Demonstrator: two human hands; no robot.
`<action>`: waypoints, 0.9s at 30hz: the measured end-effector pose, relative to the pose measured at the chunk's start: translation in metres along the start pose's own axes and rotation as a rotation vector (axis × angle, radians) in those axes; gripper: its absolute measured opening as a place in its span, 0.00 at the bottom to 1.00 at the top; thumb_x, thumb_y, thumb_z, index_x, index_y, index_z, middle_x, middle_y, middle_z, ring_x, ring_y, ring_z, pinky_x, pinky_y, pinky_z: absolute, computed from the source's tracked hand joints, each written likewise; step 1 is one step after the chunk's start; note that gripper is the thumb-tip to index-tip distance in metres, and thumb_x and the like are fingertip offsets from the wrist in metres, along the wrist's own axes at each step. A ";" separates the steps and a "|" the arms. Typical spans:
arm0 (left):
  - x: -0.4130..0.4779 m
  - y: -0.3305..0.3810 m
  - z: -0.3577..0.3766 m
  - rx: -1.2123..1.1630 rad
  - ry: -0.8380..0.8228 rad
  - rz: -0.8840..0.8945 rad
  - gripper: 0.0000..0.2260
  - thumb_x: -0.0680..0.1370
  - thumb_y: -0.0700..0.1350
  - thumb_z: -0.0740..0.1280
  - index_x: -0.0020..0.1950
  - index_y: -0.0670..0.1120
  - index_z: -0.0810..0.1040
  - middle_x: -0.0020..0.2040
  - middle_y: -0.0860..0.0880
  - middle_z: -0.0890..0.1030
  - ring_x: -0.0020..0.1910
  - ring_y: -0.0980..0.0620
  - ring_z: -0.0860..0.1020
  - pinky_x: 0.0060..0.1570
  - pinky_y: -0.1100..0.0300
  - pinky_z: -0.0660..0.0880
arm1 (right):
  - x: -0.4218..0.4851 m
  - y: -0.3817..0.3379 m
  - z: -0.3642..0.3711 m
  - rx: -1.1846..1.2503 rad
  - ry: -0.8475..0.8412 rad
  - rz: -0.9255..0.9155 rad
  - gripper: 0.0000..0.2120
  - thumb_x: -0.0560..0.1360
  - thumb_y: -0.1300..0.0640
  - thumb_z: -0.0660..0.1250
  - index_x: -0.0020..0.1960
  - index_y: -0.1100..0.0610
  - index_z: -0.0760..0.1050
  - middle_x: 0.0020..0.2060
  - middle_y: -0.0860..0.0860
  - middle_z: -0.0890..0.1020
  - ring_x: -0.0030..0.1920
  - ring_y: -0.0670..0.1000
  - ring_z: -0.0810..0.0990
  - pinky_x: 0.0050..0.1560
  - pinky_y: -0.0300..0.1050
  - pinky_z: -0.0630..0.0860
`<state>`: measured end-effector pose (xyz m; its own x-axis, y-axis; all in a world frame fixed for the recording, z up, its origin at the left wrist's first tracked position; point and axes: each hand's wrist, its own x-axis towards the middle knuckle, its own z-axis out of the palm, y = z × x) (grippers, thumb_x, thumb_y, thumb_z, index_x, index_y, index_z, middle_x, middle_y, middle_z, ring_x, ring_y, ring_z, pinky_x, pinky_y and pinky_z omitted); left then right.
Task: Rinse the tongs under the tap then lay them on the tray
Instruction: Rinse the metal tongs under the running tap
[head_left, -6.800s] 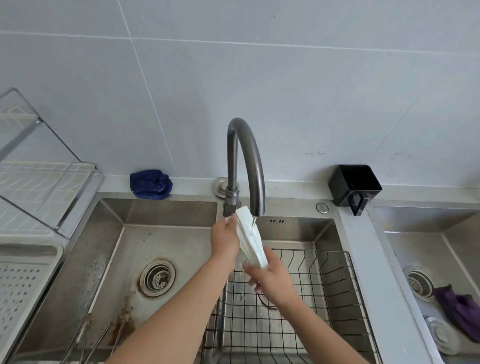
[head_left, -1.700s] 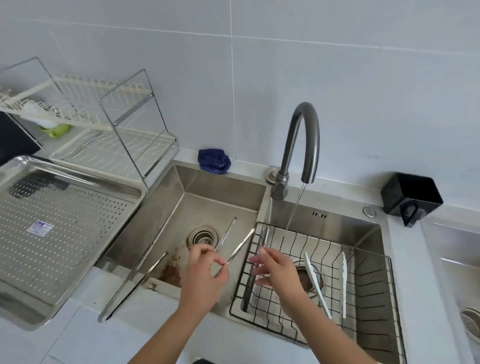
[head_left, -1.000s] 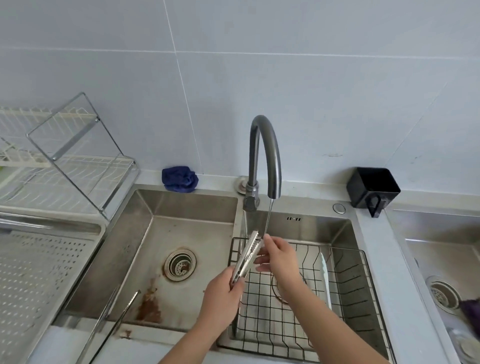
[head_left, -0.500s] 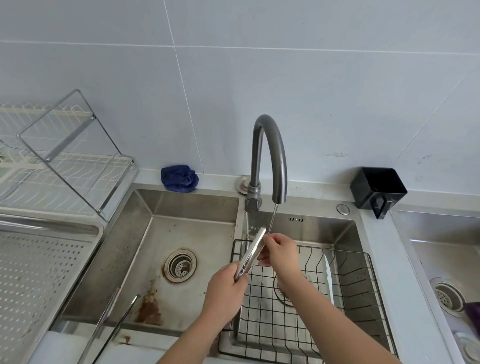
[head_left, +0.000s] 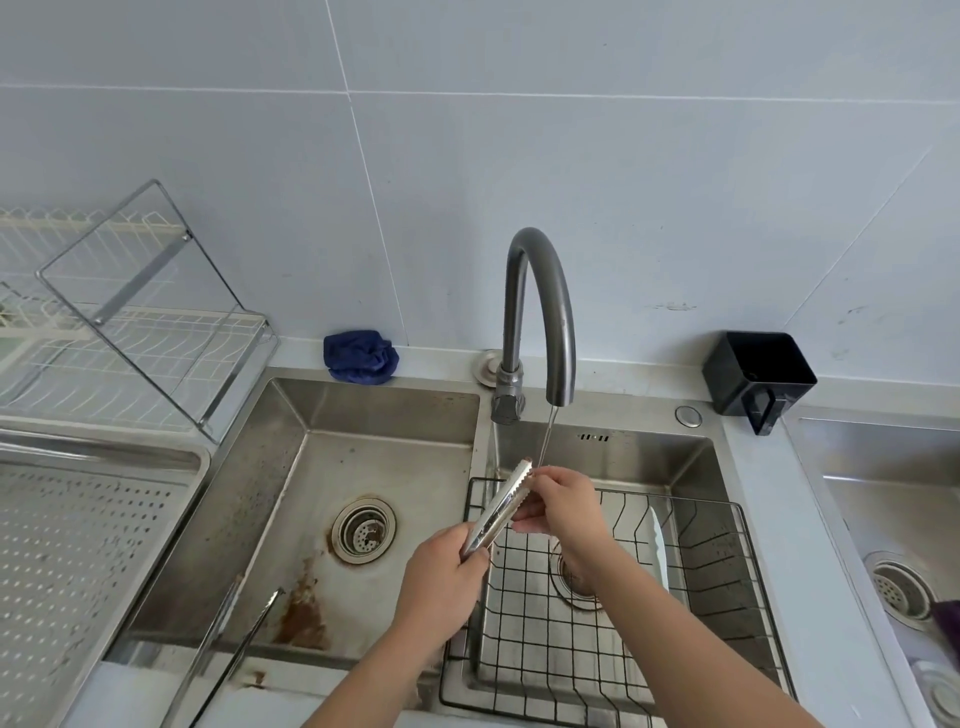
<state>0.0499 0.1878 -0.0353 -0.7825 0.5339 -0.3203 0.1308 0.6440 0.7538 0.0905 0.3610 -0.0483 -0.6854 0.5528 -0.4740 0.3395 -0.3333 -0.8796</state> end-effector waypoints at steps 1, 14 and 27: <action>0.001 0.000 0.000 -0.005 -0.002 -0.001 0.07 0.78 0.43 0.65 0.40 0.51 0.76 0.37 0.48 0.80 0.37 0.45 0.81 0.41 0.45 0.79 | 0.002 0.000 -0.001 0.003 0.013 0.003 0.13 0.80 0.66 0.58 0.50 0.65 0.82 0.35 0.60 0.84 0.32 0.55 0.84 0.31 0.47 0.82; 0.016 0.000 0.008 -0.353 -0.015 -0.121 0.08 0.78 0.38 0.66 0.50 0.48 0.84 0.36 0.49 0.83 0.29 0.52 0.78 0.33 0.53 0.79 | 0.003 0.000 -0.007 0.233 -0.046 0.032 0.10 0.83 0.60 0.63 0.51 0.65 0.80 0.39 0.59 0.87 0.28 0.49 0.75 0.26 0.41 0.72; 0.026 0.009 0.013 -0.798 -0.165 -0.336 0.10 0.82 0.46 0.66 0.49 0.39 0.79 0.34 0.40 0.79 0.24 0.47 0.73 0.23 0.62 0.64 | -0.007 -0.001 -0.001 0.738 -0.237 0.080 0.08 0.83 0.56 0.64 0.50 0.55 0.81 0.38 0.50 0.79 0.30 0.45 0.71 0.28 0.39 0.71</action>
<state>0.0381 0.2144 -0.0444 -0.5970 0.4975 -0.6294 -0.6028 0.2394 0.7611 0.0953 0.3579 -0.0437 -0.8243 0.3554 -0.4407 -0.0662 -0.8335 -0.5485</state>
